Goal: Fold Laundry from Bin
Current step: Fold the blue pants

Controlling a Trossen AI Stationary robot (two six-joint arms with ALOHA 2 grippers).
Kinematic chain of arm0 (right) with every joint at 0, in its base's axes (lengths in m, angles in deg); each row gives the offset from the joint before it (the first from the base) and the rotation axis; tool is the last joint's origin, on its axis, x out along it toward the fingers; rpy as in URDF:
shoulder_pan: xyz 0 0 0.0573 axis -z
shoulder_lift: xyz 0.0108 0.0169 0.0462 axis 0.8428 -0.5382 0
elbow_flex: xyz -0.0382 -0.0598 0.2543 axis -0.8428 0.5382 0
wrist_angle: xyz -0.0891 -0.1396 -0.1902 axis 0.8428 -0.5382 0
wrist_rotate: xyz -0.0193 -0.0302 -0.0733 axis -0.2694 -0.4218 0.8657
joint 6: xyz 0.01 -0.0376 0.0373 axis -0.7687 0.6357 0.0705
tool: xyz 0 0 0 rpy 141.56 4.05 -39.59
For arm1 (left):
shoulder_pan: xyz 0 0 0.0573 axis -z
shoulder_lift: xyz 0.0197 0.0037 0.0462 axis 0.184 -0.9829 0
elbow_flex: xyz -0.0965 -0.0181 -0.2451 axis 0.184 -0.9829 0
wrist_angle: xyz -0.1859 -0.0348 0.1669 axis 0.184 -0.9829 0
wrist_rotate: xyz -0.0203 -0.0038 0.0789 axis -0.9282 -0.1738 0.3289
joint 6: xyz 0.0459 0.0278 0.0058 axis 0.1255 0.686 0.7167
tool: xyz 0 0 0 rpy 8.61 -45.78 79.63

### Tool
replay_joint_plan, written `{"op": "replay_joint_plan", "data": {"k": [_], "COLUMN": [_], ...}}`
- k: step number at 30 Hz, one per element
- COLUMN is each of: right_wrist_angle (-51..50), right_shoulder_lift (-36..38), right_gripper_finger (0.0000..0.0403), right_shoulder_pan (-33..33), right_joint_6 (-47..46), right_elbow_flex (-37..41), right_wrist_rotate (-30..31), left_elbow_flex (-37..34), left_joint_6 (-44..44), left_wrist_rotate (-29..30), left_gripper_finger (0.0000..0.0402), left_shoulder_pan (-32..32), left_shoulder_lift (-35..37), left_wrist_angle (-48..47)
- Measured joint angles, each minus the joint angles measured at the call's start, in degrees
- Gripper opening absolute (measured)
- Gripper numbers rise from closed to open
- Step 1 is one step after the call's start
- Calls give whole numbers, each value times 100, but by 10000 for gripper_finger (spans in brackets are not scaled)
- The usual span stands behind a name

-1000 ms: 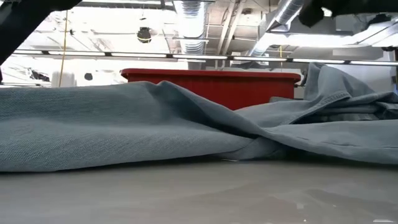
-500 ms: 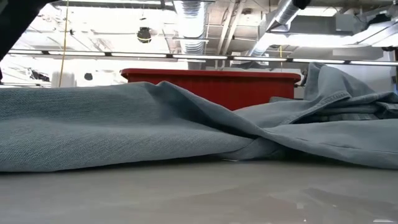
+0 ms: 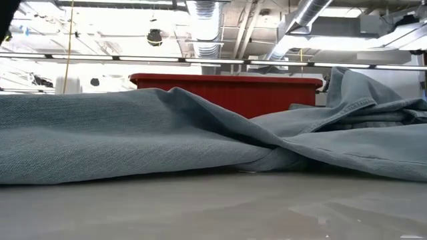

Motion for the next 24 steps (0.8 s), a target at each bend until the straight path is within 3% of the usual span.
{"op": "replay_joint_plan", "data": {"k": [6,13,18,24], "right_wrist_angle": [737,3626,4343,4390], "right_shoulder_lift": [-19,-313,-894,-1727], "right_gripper_finger": [191,190,158,98], "right_shoulder_pan": [-826,-705,-400,-348], "right_joint_6": [-479,-676,-803,-620], "right_elbow_flex": [2086,4296,4823,4877], "right_wrist_rotate": [860,951,992,917], "left_elbow_flex": [-1,4,-76,-1385], "left_joint_6": [-1139,-2620,-4053,-5475], "left_wrist_rotate": [1055,2529,3528,3802], "left_gripper_finger": [270,270,270,270], "left_shoulder_pan": [557,1504,1976,2212], "left_shoulder_lift": [918,1562,1523,1533], "left_wrist_angle": [-1464,-1702,-2616,-2422]}}
